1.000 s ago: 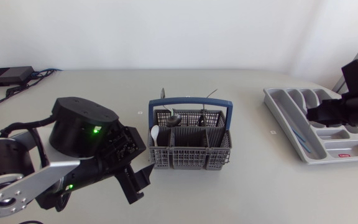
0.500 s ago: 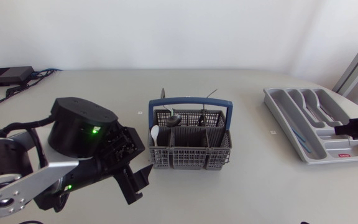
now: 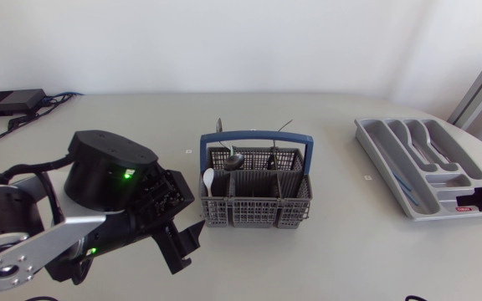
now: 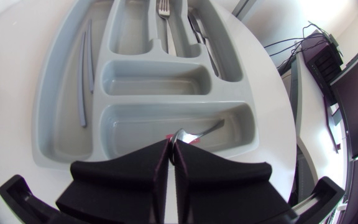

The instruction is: Sort the cutlery from the basket into the organizer compartments.

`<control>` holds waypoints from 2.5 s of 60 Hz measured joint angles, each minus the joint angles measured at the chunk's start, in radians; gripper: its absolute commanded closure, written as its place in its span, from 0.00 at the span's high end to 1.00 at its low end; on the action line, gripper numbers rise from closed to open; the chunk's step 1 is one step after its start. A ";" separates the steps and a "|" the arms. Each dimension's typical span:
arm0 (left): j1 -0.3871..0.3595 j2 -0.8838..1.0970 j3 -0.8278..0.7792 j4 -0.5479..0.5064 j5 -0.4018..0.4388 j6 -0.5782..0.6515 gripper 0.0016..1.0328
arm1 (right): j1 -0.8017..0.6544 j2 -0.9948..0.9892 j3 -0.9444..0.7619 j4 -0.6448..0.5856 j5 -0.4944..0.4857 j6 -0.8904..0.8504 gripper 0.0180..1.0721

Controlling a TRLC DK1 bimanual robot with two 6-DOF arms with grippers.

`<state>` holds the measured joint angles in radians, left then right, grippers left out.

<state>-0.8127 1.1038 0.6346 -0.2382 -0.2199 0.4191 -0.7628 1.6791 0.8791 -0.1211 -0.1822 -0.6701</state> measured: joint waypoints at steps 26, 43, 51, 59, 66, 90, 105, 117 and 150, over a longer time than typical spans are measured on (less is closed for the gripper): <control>0.007 0.000 0.000 0.000 0.000 0.000 0.89 | 0.032 0.089 0.037 0.043 -0.007 -0.003 0.57; 0.040 0.002 0.002 0.000 0.000 0.000 0.89 | 0.077 -0.105 -0.016 -0.072 -0.034 0.044 0.89; 0.040 0.044 0.029 0.011 0.000 0.000 0.89 | 0.111 -0.254 -0.048 -0.132 -0.093 0.073 0.91; 0.054 0.109 0.053 0.037 0.001 0.000 0.88 | 0.135 -0.360 -0.092 -0.191 -0.176 0.102 0.91; 0.074 0.173 0.085 0.046 0.001 -0.002 0.84 | 0.168 -0.420 -0.111 -0.215 -0.209 0.133 0.91; 0.171 0.246 0.204 0.056 0.088 -0.097 0.58 | 0.257 -0.463 -0.136 -0.216 -0.272 0.222 0.91; 0.175 0.283 0.237 0.056 0.108 -0.132 0.53 | 0.258 -0.456 -0.173 -0.186 -0.290 0.225 0.91; 0.135 0.296 0.236 0.069 0.107 -0.107 0.54 | 0.258 -0.448 -0.181 -0.172 -0.294 0.225 0.91; 0.109 0.352 0.137 0.254 0.000 -0.018 0.53 | 0.258 -0.446 -0.216 -0.144 -0.321 0.225 0.91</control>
<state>-0.7036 1.4559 0.7712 0.0158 -0.2195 0.4011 -0.5049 1.2327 0.6628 -0.2653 -0.5030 -0.4450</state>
